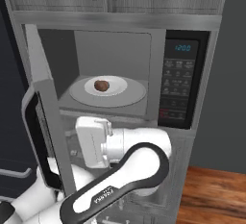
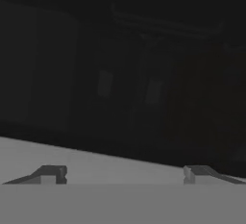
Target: Retrieve the reheated potato from the microwave, then place the potato, cheese, and condiment on the cutting board.
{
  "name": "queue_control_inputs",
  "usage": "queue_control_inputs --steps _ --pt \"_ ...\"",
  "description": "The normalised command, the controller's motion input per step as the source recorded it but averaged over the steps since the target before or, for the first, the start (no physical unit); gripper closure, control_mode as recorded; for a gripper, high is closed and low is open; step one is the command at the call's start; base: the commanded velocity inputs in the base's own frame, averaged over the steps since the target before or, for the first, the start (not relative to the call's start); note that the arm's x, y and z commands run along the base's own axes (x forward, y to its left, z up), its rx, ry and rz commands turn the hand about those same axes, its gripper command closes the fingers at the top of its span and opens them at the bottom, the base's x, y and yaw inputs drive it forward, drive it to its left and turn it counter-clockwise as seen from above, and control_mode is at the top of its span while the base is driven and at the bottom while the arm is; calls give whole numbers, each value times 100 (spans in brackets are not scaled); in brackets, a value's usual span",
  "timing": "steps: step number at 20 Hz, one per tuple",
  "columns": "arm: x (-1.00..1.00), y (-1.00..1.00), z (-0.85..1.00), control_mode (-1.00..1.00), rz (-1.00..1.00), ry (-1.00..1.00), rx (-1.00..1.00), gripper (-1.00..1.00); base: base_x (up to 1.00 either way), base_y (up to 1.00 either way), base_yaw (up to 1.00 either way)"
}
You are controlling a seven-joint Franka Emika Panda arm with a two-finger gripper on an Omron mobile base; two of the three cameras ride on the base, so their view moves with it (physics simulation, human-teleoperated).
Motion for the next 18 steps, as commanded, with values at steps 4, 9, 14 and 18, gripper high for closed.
queue_control_inputs --steps 4,9,14,18 --pt "-35 45 1 -100 0 -3 0 -100 0 0 0" --pt "-28 45 0 -100 0 0 0 -100 0 0 0" --pt "-23 47 0 -100 0 0 0 -100 0 0 0" --pt "-18 48 0 -100 -1 0 0 -100 0 0 0"
